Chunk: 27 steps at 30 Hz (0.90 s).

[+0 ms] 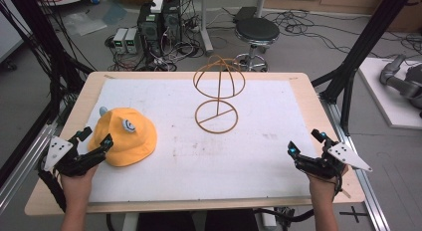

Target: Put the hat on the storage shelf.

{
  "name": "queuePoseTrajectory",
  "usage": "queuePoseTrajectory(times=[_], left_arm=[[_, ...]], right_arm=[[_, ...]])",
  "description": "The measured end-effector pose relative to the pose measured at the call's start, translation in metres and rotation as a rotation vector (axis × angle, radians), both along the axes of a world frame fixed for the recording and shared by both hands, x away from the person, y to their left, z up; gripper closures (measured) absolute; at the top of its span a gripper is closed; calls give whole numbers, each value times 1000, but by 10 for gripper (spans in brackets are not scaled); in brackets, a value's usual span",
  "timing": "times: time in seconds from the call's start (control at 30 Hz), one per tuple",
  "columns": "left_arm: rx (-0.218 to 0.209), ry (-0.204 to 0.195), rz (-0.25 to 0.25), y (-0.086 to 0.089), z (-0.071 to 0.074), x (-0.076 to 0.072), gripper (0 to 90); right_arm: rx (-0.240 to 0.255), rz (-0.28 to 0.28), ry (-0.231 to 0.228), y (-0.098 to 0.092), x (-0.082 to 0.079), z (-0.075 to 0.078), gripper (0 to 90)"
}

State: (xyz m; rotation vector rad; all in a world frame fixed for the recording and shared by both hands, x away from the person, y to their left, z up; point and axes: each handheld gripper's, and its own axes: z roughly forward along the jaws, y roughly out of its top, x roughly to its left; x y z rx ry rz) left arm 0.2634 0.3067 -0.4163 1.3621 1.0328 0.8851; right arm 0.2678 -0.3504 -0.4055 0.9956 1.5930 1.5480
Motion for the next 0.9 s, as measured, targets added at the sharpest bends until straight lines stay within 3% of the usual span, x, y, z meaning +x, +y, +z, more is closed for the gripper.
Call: queuePoseTrajectory(times=[0.13, 0.2, 0.47, 0.7, 0.9], left_arm=[[-1, 34, 9, -1, -2, 5, 272], [25, 73, 27, -2, -4, 9, 296], [15, 111, 43, -4, -7, 14, 403], [38, 141, 42, -10, -9, 21, 462], [61, 166, 56, -17, -13, 26, 616]], right_arm=[[-8, 2, -1, 2, 0, 0, 46], [-8, 4, 0, 3, 0, 0, 46], [-13, 3, 5, 4, 0, -1, 46], [-20, 4, 5, 5, 1, -1, 46], [-23, 5, 5, 6, 1, -1, 46]])
